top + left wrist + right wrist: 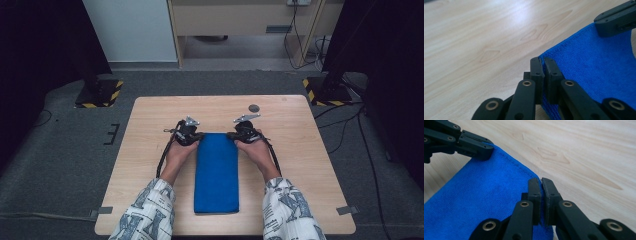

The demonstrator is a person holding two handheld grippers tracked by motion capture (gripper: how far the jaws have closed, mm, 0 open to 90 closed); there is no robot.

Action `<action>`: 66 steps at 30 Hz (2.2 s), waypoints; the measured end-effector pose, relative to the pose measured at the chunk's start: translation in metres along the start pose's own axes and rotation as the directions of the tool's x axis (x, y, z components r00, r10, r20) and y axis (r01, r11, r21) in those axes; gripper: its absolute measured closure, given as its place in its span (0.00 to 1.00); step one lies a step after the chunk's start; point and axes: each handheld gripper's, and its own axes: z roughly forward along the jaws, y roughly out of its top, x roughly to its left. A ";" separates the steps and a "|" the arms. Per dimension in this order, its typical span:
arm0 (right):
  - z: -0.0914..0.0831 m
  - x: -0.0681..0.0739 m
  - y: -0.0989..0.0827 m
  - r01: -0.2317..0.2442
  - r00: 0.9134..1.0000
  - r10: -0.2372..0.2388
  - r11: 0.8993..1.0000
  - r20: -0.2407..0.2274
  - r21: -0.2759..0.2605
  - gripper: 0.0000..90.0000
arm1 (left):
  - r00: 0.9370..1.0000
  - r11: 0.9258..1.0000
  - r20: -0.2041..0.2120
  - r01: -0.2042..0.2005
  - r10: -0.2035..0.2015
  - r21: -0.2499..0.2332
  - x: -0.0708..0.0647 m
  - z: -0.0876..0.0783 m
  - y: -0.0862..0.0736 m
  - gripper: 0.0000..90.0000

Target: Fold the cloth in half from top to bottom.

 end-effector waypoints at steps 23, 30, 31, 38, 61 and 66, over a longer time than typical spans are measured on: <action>-0.035 0.001 0.030 0.028 0.999 -0.026 0.996 0.020 -0.084 0.96 | 0.998 0.993 -0.032 -0.064 0.061 -0.102 -0.007 -0.030 0.035 0.96; -0.036 0.002 0.042 0.038 0.999 -0.036 0.994 0.021 -0.104 0.96 | 0.998 0.989 -0.041 -0.056 0.051 -0.140 0.001 -0.035 0.039 0.96; -0.036 0.002 0.042 0.038 0.999 -0.036 0.994 0.021 -0.104 0.96 | 0.998 0.989 -0.041 -0.056 0.051 -0.140 0.001 -0.035 0.039 0.96; -0.033 0.006 0.048 0.059 0.998 -0.057 0.993 0.016 -0.104 0.96 | 0.997 0.989 -0.044 -0.063 0.058 -0.134 0.006 -0.039 0.040 0.96; -0.064 0.031 0.016 0.086 0.996 -0.089 0.982 -0.012 -0.165 0.96 | 0.987 0.975 -0.036 -0.162 0.159 -0.154 -0.026 -0.075 0.026 0.96; -0.071 0.041 0.002 0.111 0.993 -0.118 0.980 -0.032 -0.165 0.96 | 0.983 0.972 -0.025 -0.183 0.181 -0.150 -0.033 -0.080 0.016 0.96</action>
